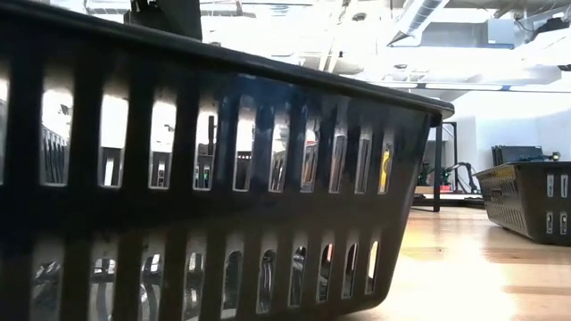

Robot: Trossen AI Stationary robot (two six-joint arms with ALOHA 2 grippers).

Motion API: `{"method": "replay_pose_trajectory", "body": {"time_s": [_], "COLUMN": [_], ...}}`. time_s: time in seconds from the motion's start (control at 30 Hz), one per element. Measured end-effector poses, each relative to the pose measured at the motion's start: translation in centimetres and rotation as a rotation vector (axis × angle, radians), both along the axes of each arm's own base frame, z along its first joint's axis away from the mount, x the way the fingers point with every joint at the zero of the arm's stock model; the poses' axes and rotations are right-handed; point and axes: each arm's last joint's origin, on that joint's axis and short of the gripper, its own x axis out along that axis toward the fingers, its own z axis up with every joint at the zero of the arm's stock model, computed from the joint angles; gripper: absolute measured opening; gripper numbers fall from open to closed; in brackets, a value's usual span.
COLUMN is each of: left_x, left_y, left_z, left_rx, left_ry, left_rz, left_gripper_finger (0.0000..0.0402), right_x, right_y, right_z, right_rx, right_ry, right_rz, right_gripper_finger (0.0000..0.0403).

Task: Stack baskets on shelf by color
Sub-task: Stack the left black bin on top of the other black bin on the shelf

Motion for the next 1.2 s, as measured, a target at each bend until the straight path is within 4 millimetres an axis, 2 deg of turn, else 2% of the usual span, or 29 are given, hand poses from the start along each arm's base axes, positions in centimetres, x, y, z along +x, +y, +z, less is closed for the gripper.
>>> {"method": "replay_pose_trajectory", "body": {"time_s": [0.2,0.33,0.57,0.77,0.93,1.2], "left_x": [0.0,0.4,1.6,3.3,3.9,4.3], "left_y": [-0.1,-1.3,-2.9,-2.5,-1.7,-1.4], "left_z": [-0.5,-1.4,-4.7,-6.6,-7.6,-8.5], "left_rx": [-0.028,-0.022,-0.004,-0.049,-0.073,-0.103], "left_ry": [0.036,0.04,0.109,0.125,0.16,0.198], "left_rz": [0.078,0.044,0.006,-0.015,-0.04,-0.038], "left_gripper_finger": [0.0155,0.0131,0.0105,0.0103,0.0106,0.0154], "right_x": [-0.6,-1.1,-1.7,-1.5,-1.4,-1.5], "right_y": [2.6,3.8,6.2,8.0,8.5,8.5], "right_z": [0.9,1.3,1.9,2.1,2.2,2.2], "right_rx": [0.02,0.082,0.152,0.175,0.176,0.175], "right_ry": [-0.049,-0.088,-0.128,-0.146,-0.154,-0.155], "right_rz": [0.041,0.038,0.088,0.147,0.169,0.169], "right_gripper_finger": [0.0134,0.0134,0.0134,0.0134,0.0134,0.0134]}}
